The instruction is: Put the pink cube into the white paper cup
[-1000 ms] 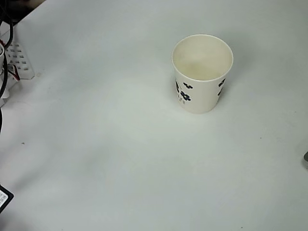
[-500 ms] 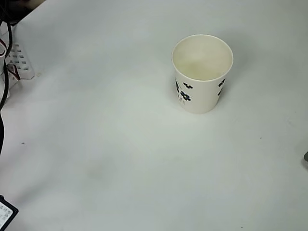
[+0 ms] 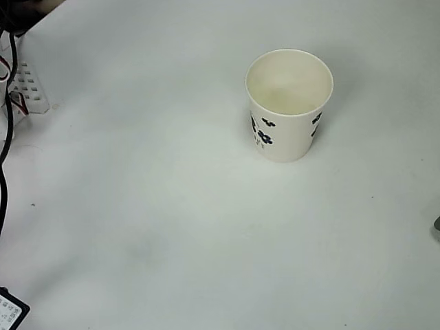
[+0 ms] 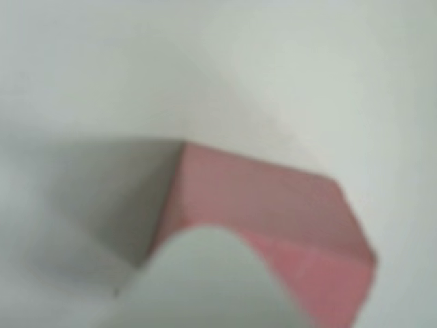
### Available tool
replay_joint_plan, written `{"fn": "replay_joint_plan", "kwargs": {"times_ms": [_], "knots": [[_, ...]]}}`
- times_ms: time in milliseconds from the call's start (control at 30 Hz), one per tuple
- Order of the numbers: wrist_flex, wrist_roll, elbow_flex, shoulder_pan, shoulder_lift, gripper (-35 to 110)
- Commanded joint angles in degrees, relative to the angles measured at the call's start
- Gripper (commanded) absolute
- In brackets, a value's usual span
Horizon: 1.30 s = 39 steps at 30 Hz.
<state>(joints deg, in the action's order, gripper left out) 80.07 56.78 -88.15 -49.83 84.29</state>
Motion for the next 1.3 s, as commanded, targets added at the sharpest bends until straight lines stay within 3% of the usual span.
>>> {"fn": "replay_joint_plan", "kwargs": {"times_ms": [0,1067,1267], "knots": [[-0.4,0.4,6.6,0.1,0.8,43],[-6.9,-0.1,3.7,0.2,-7.2,38],[-8.2,-0.2,1.4,-0.1,-6.9,26]]}}
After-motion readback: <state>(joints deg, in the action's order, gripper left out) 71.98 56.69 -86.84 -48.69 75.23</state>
